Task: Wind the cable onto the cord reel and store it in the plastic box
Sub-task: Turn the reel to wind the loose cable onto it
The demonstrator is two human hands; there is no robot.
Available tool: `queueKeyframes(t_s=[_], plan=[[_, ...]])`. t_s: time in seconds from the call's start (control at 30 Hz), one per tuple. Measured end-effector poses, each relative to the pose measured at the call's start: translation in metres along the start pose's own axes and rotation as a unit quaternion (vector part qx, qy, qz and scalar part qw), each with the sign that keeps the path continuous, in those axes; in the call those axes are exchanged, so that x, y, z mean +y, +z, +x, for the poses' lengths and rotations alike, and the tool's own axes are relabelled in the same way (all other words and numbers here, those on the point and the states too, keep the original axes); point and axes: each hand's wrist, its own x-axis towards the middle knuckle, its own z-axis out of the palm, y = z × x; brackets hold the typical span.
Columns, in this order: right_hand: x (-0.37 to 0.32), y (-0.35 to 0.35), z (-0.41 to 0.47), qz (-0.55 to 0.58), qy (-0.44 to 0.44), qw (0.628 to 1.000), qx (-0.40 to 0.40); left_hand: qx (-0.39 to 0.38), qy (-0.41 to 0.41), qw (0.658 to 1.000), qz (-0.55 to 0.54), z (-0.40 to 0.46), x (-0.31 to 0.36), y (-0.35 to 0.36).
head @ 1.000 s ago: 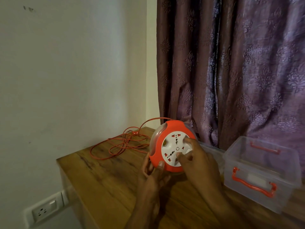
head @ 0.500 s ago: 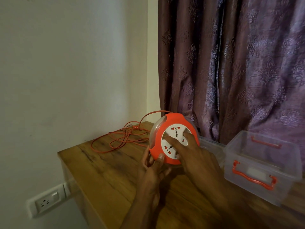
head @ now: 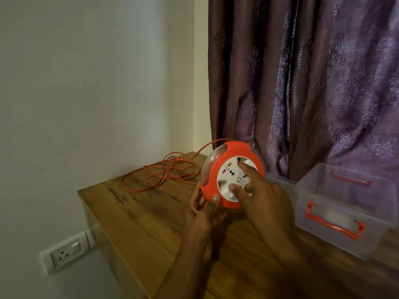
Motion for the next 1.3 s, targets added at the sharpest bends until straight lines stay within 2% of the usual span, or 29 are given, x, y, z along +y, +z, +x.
queueKeyframes(t_s=[0.1, 0.23, 0.43, 0.53, 0.63, 0.77, 1.03, 1.3], plan=[[-0.003, 0.002, 0.001, 0.086, 0.065, 0.994, -0.006, 0.004, 0.001, 1.000, -0.004, 0.001, 0.000, 0.000], [-0.006, 0.000, 0.002, 0.102, 0.077, 0.991, -0.038, 0.013, -0.002, 1.000, -0.002, 0.001, 0.001, 0.000], [-0.004, -0.013, 0.005, -0.023, -0.056, 0.998, -0.005, 0.027, -0.008, 1.000, -0.009, 0.000, 0.003, -0.001], [-0.005, -0.015, 0.007, -0.086, -0.112, 0.989, -0.050, 0.027, -0.013, 0.999, -0.012, 0.000, 0.003, -0.001], [-0.005, -0.013, 0.005, -0.132, -0.125, 0.978, -0.099, 0.022, -0.014, 1.000, -0.004, 0.000, 0.003, -0.001], [-0.004, -0.014, 0.002, -0.141, -0.127, 0.972, -0.140, 0.021, -0.015, 1.000, -0.002, 0.001, 0.003, -0.002], [0.002, -0.010, 0.002, -0.158, -0.138, 0.968, -0.140, 0.017, -0.023, 1.000, -0.004, 0.001, 0.003, -0.002], [0.007, 0.001, 0.001, -0.137, -0.094, 0.984, -0.059, 0.001, -0.016, 1.000, 0.004, -0.001, 0.003, -0.001]])
